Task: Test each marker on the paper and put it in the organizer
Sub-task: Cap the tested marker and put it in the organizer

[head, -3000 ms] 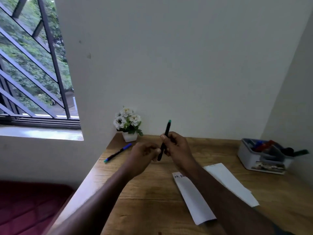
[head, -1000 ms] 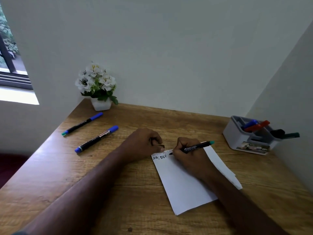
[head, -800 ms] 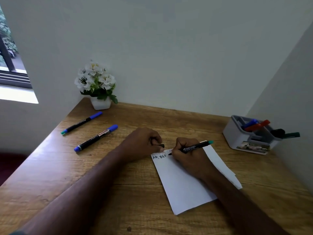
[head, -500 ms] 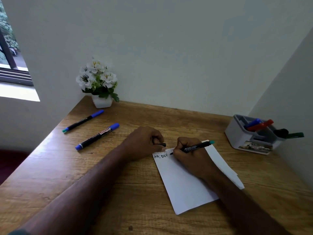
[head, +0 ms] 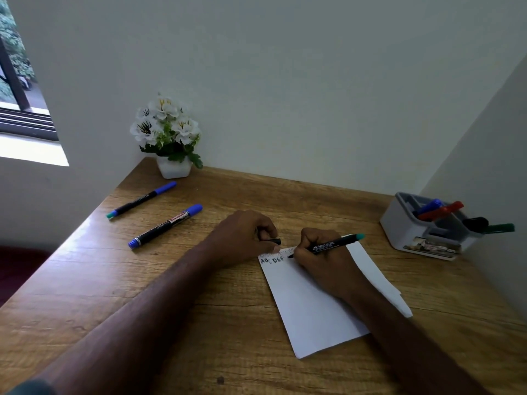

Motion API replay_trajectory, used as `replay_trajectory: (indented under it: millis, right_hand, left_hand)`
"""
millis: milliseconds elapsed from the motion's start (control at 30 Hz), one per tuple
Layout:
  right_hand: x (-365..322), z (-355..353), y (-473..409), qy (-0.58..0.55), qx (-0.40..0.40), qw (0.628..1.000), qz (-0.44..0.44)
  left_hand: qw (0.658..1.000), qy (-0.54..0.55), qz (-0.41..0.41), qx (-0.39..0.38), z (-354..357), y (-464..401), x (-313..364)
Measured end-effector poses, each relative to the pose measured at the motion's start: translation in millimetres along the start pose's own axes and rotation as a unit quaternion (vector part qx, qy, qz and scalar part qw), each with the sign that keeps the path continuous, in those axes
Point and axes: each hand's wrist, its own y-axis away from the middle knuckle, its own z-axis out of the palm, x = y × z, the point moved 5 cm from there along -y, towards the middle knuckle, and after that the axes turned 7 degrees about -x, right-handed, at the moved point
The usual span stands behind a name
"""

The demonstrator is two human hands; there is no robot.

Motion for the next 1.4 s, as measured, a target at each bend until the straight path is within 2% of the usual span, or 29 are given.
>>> replay_trajectory:
  millis: [1267, 1400]
  right_hand:
    - [0.8, -2.0, 0.2, 0.004, 0.011, 1.000, 0.012]
    - [4.0, -5.0, -0.6, -0.016, 0.036, 0.999, 0.026]
  left_hand:
    - [1.000, 0.007, -0.004, -0.004, 0.0, 0.2, 0.9]
    - [1.000, 0.005, -0.003, -0.006, 0.1, 0.4, 0.6]
